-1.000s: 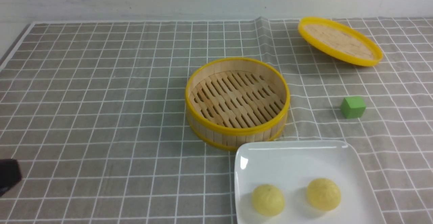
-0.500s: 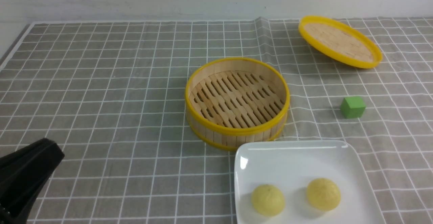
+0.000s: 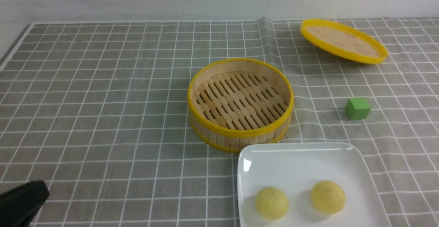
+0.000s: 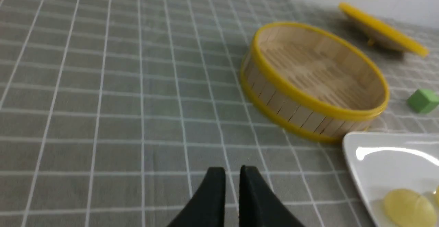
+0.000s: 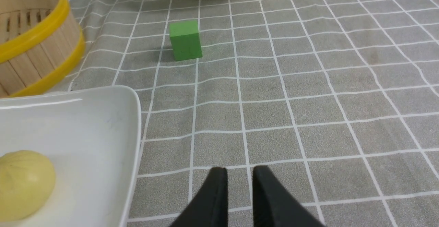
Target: Put the steamed buns into the plate on the grey tablecloth.
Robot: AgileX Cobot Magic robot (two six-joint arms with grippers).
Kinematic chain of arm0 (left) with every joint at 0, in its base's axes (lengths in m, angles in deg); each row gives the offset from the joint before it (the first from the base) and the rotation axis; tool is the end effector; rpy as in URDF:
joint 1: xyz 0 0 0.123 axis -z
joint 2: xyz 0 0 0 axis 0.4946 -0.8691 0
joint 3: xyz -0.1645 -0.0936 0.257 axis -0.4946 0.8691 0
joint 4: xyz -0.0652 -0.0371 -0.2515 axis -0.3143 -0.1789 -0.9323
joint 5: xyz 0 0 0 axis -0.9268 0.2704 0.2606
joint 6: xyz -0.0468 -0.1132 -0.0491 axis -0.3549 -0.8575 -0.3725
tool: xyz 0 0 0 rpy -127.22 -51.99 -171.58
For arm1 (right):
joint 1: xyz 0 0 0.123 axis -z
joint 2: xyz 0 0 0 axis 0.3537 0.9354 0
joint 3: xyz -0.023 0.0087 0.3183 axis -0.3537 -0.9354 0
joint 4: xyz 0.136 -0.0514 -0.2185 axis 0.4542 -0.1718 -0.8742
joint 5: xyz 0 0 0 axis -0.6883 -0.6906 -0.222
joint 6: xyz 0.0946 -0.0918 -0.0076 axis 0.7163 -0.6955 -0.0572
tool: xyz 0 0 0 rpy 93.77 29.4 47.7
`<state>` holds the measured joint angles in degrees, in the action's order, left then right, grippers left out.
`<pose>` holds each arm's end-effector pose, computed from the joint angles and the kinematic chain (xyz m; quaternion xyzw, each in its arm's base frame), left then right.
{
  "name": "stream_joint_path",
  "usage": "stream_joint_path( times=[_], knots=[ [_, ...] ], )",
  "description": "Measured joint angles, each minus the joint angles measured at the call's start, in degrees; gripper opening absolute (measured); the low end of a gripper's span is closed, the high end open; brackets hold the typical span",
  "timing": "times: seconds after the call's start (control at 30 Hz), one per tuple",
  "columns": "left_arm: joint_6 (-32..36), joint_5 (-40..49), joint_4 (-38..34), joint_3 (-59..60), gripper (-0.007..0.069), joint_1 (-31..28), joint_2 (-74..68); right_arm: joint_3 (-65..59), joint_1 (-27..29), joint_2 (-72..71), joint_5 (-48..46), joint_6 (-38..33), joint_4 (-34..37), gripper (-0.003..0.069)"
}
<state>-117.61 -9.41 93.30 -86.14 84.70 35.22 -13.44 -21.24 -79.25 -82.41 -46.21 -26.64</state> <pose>0.0866 -0.0089 0.2476 0.0256 0.8136 -0.2120 0.5407 0.0677 0.0012 0.1622 0.0093 0.8049 0.0146 0.5932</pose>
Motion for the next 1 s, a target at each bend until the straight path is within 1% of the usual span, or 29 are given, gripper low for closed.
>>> stream_joint_path(
  times=[0.07, 0.13, 0.17, 0.2, 0.23, 0.27, 0.33, 0.37, 0.4, 0.47, 0.57, 0.63, 0.67, 0.7, 0.77, 0.9, 1.0],
  knots=[
    [2.43, 0.24, -2.45, 0.53, 0.0091, 0.0, 0.0, 0.0, 0.0, 0.0, 0.0, 0.0, 0.0, 0.0136],
    [7.12, -1.07, -5.31, 1.68, 0.0093, 0.0, 0.29, 0.0, 0.0, 0.0, 0.0, 0.0, 0.0, 0.014],
    [11.69, -2.57, -8.08, 2.68, 0.0094, 0.0, 0.8, 0.0, 0.0, 0.0, 0.0, 0.0, 0.0, 0.0142],
    [12.43, -2.79, -8.53, 2.68, 0.0094, 0.0, 0.91, 0.0, 0.0, 0.0, 0.0, 0.0, 0.0, 0.0143],
    [15.46, -3.71, -10.5, 3.42, 0.0095, 0.0, 1.33, 0.0, 0.0, 0.0, 0.0, 0.0, 0.0, 0.0144],
    [21.88, -6.07, -14.94, 4.63, 0.0097, -0.34, 2.41, 0.0, 0.0, 0.0, 0.0, 0.0, 0.0, 0.0146],
    [29.35, -9.58, -20.32, 5.83, 0.0099, -1.71, 3.77, 0.0, 0.0, 0.0, 0.0, 0.0, 0.0, 0.0148],
    [33.44, -11.82, -23.01, 6.53, 0.0101, -3.17, 4.51, 0.0, 0.0, 0.0, 0.0, 0.0, 0.0, 0.0149],
    [38.18, -14.37, -25.78, 7.4, 0.0102, -5.98, 5.27, 0.0, 0.0, 0.0, 0.0, 0.0, 0.0, 0.015],
    [45.26, -17.73, -29.74, 8.16, 0.0105, -10.75, 6.15, 0.0, 0.0, 0.0, 0.0, 0.0, 0.0, 0.0152],
    [52.91, -19.98, -33.77, 8.89, 0.0108, -20.08, 6.35, 0.0, 0.0, 0.0, 0.0, 0.0, 0.0, 0.0154],
    [55.59, -20.58, -34.92, 9.61, 0.0108, -26.71, 6.35, 0.0, 0.0, 0.0, 0.0, 0.0, 0.0, 0.0156],
    [56.64, -20.76, -35.37, 10.28, 0.0108, -31.18, 6.35, 0.0, 0.0, 0.0, 0.0, 0.0, 0.0, 0.0159],
    [56.75, -20.75, -35.45, 10.41, 0.0108, -31.94, 6.35, 0.0, 0.0, 0.0, 0.0, 0.0, 0.0, 0.0159],
    [57.14, -21.15, -36.11, 12.36, 0.0108, -41.15, 6.35, 0.0, 0.0, 0.0, 0.0, 0.0, 0.0, 0.0162],
    [57.67, -21.26, -38.0, 15.41, 0.0115, -51.16, 7.64, 0.0, 0.0, 0.0, 0.0, 0.0, 0.0, 0.0167],
    [58.76, -21.26, -38.47, 17.34, 0.0118, -54.25, 10.0, 0.0, 0.0, 0.0, 0.0, 0.0, 0.0, 0.0171]
  ],
)
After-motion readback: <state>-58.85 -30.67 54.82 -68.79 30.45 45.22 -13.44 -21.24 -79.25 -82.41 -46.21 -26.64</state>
